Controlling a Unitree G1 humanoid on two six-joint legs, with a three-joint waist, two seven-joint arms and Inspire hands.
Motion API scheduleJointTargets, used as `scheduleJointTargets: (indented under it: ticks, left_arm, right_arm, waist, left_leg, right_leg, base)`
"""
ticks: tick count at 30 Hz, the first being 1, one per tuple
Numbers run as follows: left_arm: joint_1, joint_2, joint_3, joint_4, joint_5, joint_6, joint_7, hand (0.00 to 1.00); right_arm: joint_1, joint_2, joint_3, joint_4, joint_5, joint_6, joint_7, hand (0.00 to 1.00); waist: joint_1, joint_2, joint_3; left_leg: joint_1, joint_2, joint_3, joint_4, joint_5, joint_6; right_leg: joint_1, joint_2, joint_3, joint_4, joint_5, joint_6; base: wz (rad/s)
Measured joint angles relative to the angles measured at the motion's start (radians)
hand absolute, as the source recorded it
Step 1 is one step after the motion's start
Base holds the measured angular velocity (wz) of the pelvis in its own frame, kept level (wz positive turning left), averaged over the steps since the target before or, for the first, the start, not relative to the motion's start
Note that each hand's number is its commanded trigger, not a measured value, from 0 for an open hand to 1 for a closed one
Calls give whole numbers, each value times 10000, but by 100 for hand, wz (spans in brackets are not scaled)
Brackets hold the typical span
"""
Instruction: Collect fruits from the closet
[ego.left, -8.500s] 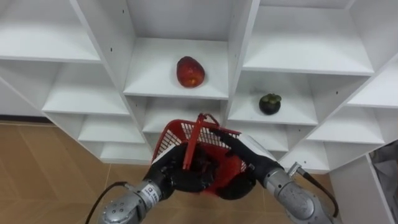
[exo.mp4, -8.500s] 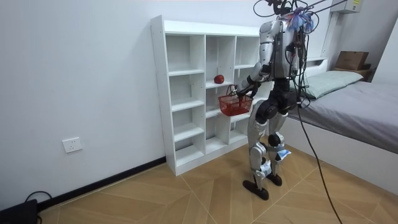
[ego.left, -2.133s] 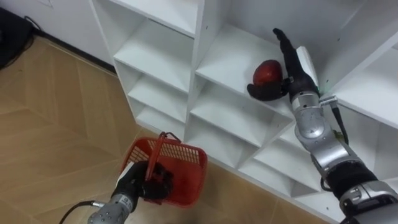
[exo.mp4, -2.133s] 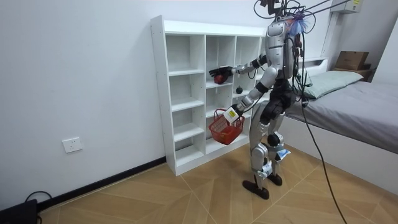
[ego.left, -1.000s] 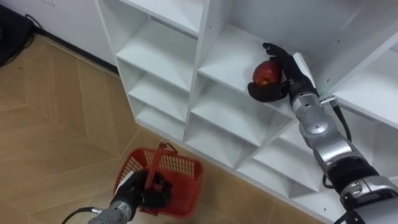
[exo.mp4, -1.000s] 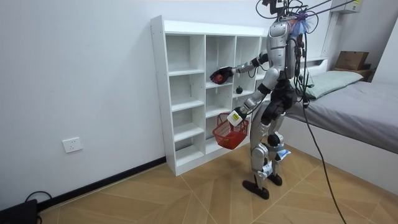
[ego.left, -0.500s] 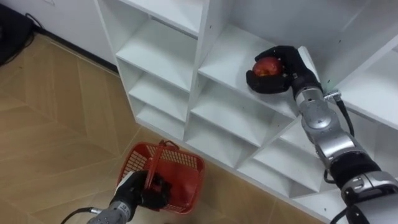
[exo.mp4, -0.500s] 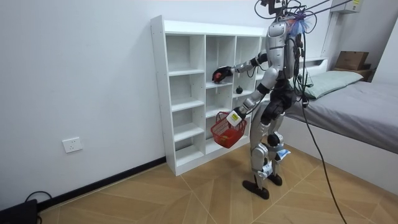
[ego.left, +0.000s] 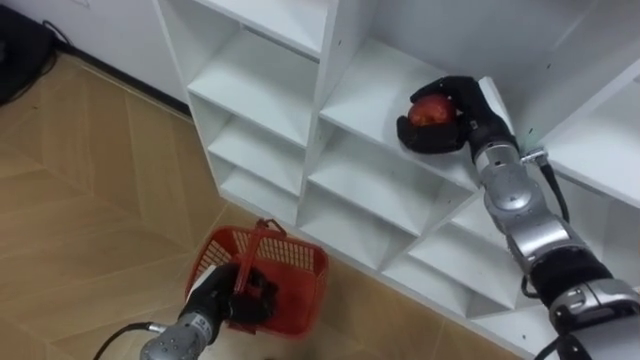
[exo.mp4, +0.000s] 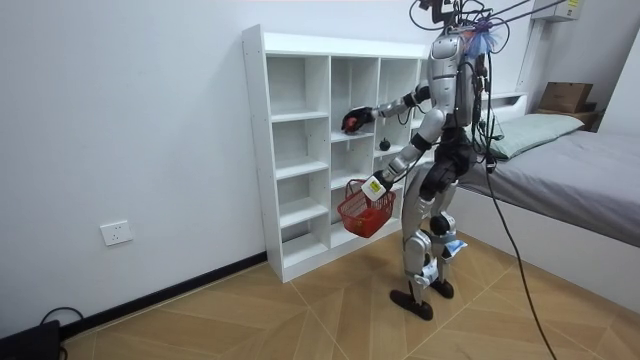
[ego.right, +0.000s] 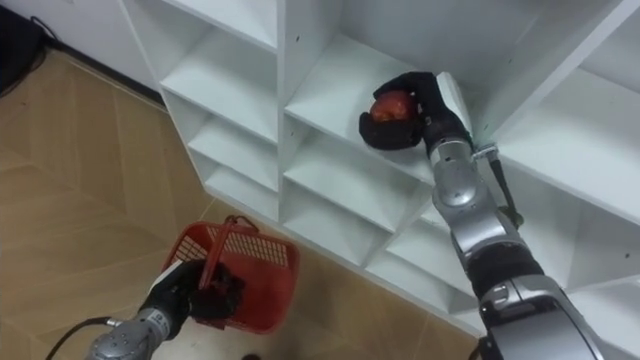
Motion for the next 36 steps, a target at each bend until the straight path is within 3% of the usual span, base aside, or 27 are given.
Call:
scheduleJointTargets:
  ticks: [3, 7, 11, 16, 20, 25, 32, 36]
  left_arm:
    - [-9, -15, -40, -306, -87, 0, 84, 100]
    - [-13, -114, -116, -636, -149, -18, 123, 100]
    - [-15, -236, -120, -634, -172, -85, 120, 100]
    - [5, -497, -180, -633, -503, -129, 120, 100]
    - [18, -489, -381, -633, -863, -216, 114, 100]
    - [33, -491, -504, -686, -1252, -292, 113, 100]
    - [49, -521, -619, -1010, -1354, -536, 108, 100]
    - [49, -725, -615, -1010, -1358, -618, 49, 100]
  right_arm:
    - [334, 5, 130, -679, 117, 91, 45, 100]
    - [977, 9, 327, -1674, -39, 219, 343, 100]
    - [1847, 68, 535, -2894, -696, 200, 516, 100]
    - [2192, 145, 963, -3091, -678, 206, 928, 100]
    - [2713, 163, 1187, -3754, -683, 279, 1372, 100]
    - [2971, 567, 1286, -4103, -737, 276, 1735, 100]
    - [3620, 540, 1468, -4213, -786, 270, 2004, 100]
    - [3952, 532, 1552, -4212, -813, 279, 2230, 100]
  waist:
    - [-5, 81, -15]
    - [-83, 282, -124]
    - [-207, 561, -158]
    - [-269, 726, -172]
    - [-344, 771, -199]
    - [-578, 817, -225]
    - [-668, 945, -308]
    - [-708, 968, -311]
  left_leg:
    - [-49, 31, 41, 58, -2, 1]
    - [1, 62, 247, 76, -2, 1]
    - [49, 77, 329, 70, -6, 10]
    - [158, 132, 577, 57, -6, 9]
    - [224, 143, 646, 27, -5, 10]
    - [312, 177, 846, -39, -5, 11]
    - [349, 181, 870, -101, -5, 10]
    - [346, 181, 880, -95, -6, 10]
  right_leg:
    - [-108, 6, 118, 115, 0, -1]
    - [-131, 22, 371, 145, 0, -1]
    - [-165, 31, 560, 192, 3, -3]
    - [-198, 68, 831, 282, 8, -16]
    - [-198, 86, 955, 280, 8, -18]
    - [-212, 110, 1134, 285, 9, -16]
    - [-229, 111, 1201, 291, 5, -16]
    - [-227, 109, 1200, 287, 3, -15]
  base:
    - [-8]
    - [-11]
    - [-12]
    - [-13]
    - [-8]
    - [-8]
    - [-1]
    - [0]
